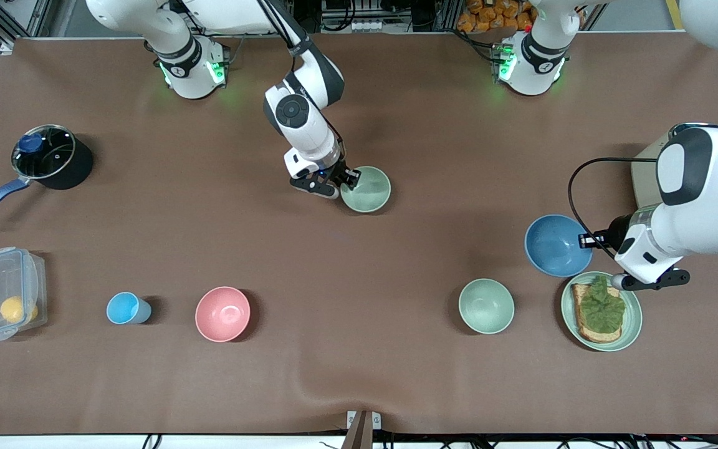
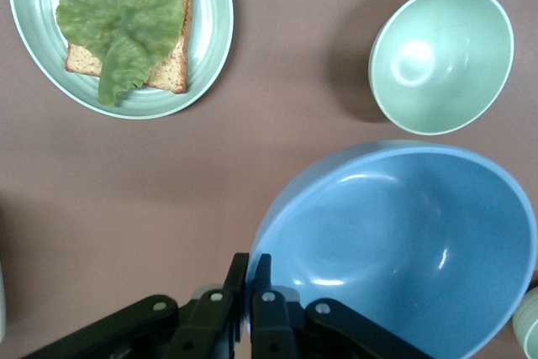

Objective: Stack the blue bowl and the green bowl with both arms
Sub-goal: 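Move the green bowl to the table center with the right gripper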

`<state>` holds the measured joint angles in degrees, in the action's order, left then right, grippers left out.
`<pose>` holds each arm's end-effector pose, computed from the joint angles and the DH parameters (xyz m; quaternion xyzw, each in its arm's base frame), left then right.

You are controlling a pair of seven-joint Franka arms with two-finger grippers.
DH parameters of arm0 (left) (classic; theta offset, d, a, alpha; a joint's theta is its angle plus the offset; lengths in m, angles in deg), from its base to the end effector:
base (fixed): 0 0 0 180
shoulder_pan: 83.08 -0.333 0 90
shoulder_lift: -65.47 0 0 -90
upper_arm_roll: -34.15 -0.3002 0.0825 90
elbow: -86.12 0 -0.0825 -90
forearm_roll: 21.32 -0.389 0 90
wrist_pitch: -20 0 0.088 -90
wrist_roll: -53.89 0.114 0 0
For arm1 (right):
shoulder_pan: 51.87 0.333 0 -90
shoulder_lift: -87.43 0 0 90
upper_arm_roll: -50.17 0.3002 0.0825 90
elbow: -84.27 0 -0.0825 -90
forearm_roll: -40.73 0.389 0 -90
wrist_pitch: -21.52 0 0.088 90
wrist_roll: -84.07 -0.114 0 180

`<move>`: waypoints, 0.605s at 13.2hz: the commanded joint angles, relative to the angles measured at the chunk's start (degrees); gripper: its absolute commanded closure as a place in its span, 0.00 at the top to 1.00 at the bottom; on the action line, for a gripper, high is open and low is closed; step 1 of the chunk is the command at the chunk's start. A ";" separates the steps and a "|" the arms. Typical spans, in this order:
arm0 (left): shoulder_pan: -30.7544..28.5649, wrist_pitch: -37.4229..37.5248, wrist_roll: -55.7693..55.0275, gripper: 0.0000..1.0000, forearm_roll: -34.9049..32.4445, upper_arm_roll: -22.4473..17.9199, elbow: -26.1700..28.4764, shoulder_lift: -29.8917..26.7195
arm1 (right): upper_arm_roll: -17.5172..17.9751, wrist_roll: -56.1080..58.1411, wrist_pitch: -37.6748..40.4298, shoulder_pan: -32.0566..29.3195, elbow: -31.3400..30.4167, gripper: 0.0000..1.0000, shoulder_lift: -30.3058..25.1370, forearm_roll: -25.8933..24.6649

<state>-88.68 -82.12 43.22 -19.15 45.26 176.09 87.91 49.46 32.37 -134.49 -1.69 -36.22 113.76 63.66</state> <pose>0.6457 -0.0527 0.3835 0.9933 0.0543 -0.0930 0.0427 0.3948 0.4412 0.1852 -0.9737 0.1927 0.0213 0.1197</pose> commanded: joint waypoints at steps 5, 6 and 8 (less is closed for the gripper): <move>-0.47 1.22 -2.95 0.00 3.09 2.60 0.12 -1.52 | -3.23 -5.22 11.23 -0.25 3.85 1.00 -2.95 0.45; -0.38 1.22 -2.86 0.00 4.14 2.69 0.20 -1.43 | -4.03 -6.99 13.26 -0.34 4.82 1.00 -3.48 0.45; -0.29 1.13 -2.51 0.00 6.95 3.56 0.21 -1.35 | -5.79 -13.65 16.43 -0.60 5.44 1.00 -4.62 0.63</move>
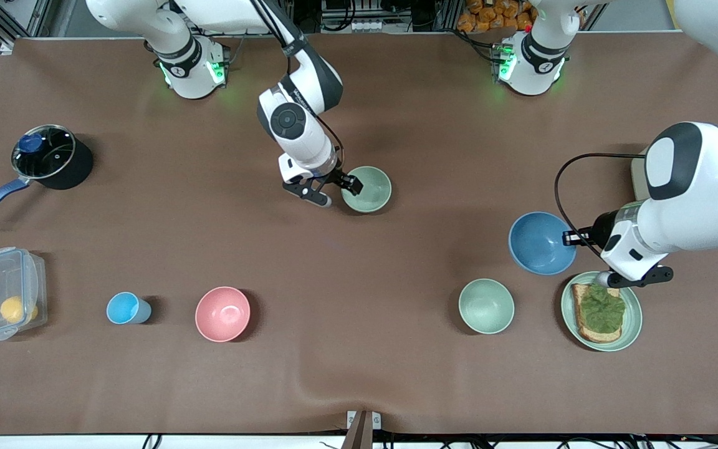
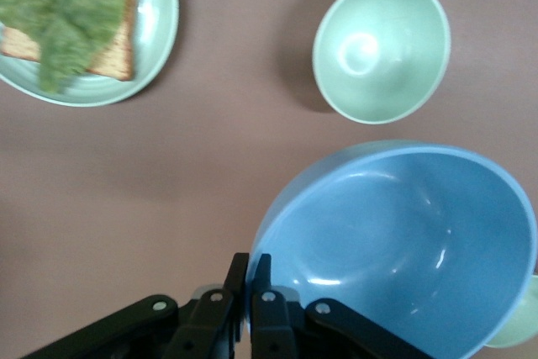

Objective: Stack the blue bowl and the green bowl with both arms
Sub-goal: 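Carry the blue bowl with the left gripper over the green bowl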

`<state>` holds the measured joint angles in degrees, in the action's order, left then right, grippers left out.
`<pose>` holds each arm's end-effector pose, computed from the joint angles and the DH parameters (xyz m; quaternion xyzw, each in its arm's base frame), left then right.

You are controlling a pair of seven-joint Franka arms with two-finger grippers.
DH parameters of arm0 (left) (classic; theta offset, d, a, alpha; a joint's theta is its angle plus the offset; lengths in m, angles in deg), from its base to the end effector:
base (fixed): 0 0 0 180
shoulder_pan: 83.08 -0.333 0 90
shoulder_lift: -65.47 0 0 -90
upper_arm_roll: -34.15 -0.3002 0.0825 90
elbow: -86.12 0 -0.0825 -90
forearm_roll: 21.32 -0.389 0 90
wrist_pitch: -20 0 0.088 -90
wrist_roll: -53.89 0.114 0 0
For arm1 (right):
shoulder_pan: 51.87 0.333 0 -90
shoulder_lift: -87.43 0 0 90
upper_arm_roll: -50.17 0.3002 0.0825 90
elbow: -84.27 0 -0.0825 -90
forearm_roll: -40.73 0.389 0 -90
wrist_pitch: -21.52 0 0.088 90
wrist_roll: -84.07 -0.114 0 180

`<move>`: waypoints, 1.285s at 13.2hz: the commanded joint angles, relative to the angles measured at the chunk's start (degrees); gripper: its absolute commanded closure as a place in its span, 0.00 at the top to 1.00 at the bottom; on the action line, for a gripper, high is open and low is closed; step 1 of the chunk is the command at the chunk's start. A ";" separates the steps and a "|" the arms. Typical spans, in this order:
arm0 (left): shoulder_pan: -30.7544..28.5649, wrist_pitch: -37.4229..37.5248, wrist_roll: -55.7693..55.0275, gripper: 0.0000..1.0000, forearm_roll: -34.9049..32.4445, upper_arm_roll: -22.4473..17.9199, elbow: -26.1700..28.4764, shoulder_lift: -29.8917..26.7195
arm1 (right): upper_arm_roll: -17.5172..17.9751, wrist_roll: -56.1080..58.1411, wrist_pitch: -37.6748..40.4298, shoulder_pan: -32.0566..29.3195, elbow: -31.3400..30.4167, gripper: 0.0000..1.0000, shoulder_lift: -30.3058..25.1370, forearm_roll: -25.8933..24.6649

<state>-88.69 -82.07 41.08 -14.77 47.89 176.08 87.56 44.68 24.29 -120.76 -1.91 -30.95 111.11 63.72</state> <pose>0.6417 -0.0861 0.3908 0.9897 0.0617 -0.0984 0.0833 0.4338 0.4271 0.2284 -0.9537 0.2788 0.0654 0.0917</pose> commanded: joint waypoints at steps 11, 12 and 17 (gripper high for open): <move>10.60 -3.22 -8.78 0.00 5.05 4.19 5.48 -0.55 | -0.66 -11.50 4.47 -9.44 -0.09 1.00 0.40 22.15; 11.84 -4.01 -11.68 0.00 4.96 4.19 6.18 -0.55 | -0.66 -10.02 4.20 -9.44 0.25 1.00 1.54 25.40; 17.99 -11.11 -21.09 0.00 3.03 4.54 11.10 -0.29 | -0.66 1.34 4.28 -9.78 0.17 1.00 4.63 38.44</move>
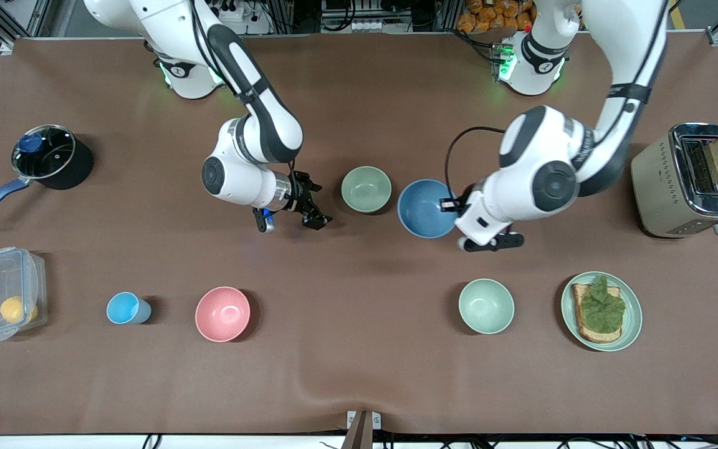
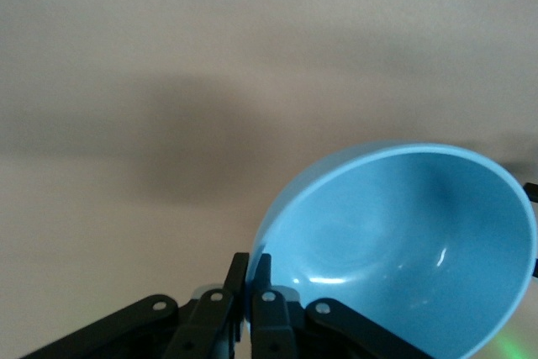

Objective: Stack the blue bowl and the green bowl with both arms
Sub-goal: 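Carry the blue bowl with the left gripper over the green bowl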

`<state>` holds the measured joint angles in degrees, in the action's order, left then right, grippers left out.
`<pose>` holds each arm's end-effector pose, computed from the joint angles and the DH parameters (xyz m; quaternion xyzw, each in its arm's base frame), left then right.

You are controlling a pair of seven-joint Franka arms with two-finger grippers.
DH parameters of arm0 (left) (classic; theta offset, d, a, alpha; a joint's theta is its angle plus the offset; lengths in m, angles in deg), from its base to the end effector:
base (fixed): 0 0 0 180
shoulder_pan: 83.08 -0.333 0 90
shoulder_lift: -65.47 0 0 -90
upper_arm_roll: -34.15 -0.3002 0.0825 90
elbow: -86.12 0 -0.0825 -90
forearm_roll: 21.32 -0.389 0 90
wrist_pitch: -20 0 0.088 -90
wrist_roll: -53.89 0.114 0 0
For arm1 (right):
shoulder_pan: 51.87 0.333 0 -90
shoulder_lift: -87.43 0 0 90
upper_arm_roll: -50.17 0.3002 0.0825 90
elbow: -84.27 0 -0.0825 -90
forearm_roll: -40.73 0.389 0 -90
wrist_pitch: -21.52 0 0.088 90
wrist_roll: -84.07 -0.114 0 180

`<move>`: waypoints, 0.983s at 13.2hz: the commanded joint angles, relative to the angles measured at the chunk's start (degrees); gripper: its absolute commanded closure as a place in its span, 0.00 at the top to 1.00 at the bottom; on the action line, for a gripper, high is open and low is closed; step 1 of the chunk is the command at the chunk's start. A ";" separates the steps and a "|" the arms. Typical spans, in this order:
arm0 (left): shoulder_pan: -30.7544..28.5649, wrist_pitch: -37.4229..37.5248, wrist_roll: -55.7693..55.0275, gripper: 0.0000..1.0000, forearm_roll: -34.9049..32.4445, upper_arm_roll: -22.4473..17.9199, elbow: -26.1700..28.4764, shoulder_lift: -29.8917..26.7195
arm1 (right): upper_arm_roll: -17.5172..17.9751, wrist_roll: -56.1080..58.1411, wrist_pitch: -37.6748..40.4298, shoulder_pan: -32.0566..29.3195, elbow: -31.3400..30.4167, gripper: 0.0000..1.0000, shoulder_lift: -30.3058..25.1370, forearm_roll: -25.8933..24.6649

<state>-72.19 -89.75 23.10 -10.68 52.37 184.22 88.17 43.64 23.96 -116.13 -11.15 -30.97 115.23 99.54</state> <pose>0.5540 -0.3079 0.3353 0.9838 0.0593 -0.1482 0.0820 0.4863 0.3422 0.1818 -0.7747 0.5608 0.2345 0.1743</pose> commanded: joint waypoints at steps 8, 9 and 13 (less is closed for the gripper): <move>10.55 -11.97 -17.80 0.00 -0.54 0.24 8.14 0.07 | 0.55 2.10 -4.73 2.25 2.13 1.00 5.15 10.27; 11.60 -14.76 -18.94 0.00 -0.54 0.24 9.80 0.24 | 0.55 2.10 -5.87 2.96 2.83 1.00 5.86 11.15; 13.98 -20.66 -24.21 0.00 -0.54 0.50 12.63 0.51 | 0.55 2.28 -6.14 4.54 3.62 1.00 7.09 13.09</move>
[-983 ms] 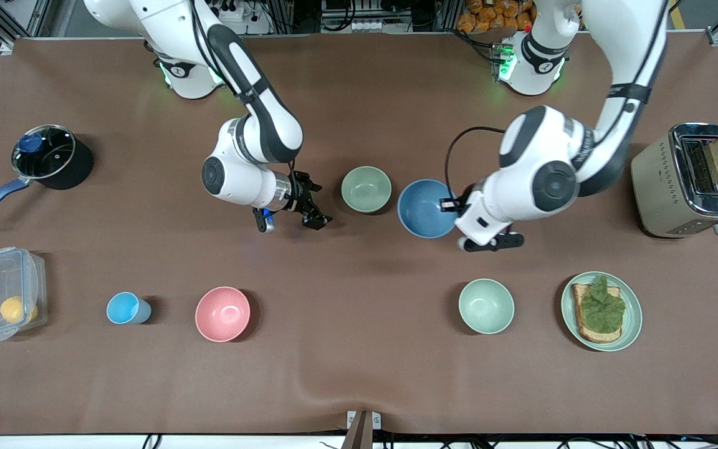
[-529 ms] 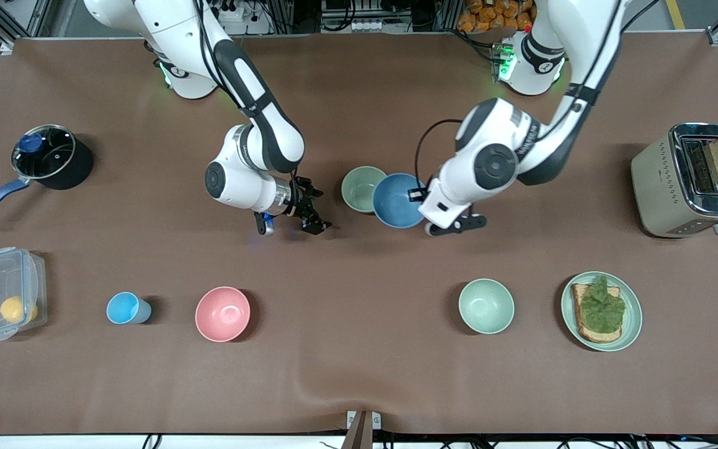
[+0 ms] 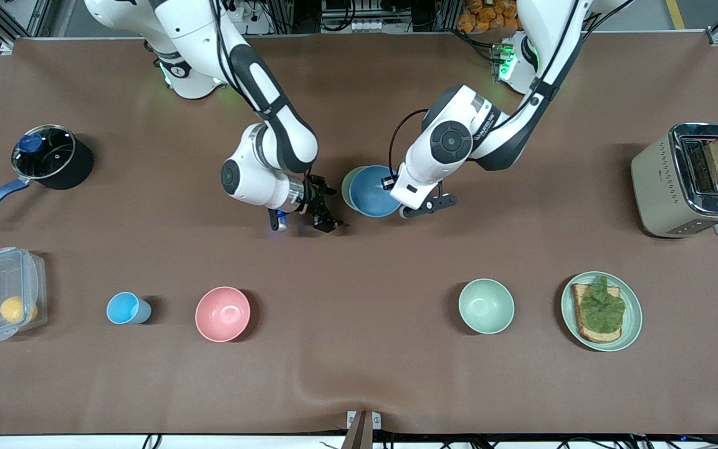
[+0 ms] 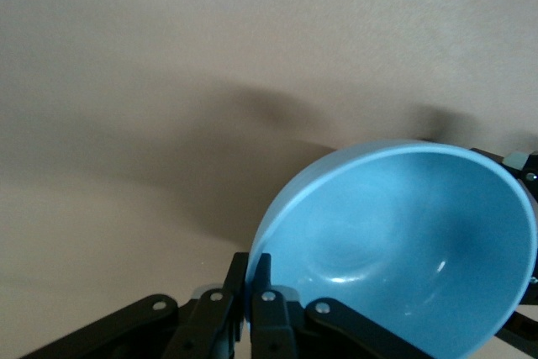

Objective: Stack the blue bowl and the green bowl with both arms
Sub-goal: 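Lower the blue bowl into the green bowl with the left gripper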

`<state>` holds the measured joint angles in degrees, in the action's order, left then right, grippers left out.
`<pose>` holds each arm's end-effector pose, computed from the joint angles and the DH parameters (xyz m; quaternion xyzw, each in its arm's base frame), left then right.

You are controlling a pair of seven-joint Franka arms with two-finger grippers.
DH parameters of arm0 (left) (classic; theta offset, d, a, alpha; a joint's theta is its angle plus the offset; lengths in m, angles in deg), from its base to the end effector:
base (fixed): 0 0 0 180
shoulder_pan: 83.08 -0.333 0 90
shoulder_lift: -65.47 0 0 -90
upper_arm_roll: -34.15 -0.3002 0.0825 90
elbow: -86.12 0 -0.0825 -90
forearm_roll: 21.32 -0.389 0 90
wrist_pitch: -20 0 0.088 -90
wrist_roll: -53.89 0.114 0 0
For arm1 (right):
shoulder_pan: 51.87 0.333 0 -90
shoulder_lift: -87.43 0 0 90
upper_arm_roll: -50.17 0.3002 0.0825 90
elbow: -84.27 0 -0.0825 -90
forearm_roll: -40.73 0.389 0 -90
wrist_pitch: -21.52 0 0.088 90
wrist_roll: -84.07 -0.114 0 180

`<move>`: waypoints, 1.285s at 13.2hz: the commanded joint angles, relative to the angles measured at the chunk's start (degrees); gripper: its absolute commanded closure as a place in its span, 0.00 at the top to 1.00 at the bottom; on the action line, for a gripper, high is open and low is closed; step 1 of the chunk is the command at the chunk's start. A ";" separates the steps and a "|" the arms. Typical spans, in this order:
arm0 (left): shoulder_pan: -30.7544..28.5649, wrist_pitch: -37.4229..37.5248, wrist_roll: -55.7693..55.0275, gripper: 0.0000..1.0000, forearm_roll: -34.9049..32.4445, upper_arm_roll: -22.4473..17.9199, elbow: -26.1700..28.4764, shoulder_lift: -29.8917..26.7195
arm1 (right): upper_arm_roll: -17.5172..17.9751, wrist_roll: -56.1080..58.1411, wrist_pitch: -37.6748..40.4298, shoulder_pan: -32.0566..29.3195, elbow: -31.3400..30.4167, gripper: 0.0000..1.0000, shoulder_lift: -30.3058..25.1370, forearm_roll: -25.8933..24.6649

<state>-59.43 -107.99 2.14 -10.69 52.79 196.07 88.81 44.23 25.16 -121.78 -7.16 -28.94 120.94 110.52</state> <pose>0.4536 -0.4132 0.2613 0.9786 0.1508 -0.1245 0.0634 0.4676 0.3716 0.1398 -0.7394 0.6001 0.2379 0.1912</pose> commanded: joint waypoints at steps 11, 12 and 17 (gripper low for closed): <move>3.59 -6.39 -5.99 0.00 -0.53 0.08 1.41 2.68 | -0.04 1.17 -0.58 0.73 1.77 1.00 1.29 2.46; 3.50 -6.47 -6.43 0.00 -0.53 0.08 1.41 2.94 | -0.12 1.26 -0.58 0.73 1.77 1.00 1.29 2.37; 4.03 -6.47 -6.70 0.00 -0.62 0.08 1.41 3.29 | -0.04 2.14 -0.58 0.73 1.68 1.00 1.29 2.37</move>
<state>-56.09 -113.35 -2.76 -10.69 52.79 197.22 92.07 44.20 26.12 -121.88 -6.59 -28.07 121.58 111.37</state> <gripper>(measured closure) 0.947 0.000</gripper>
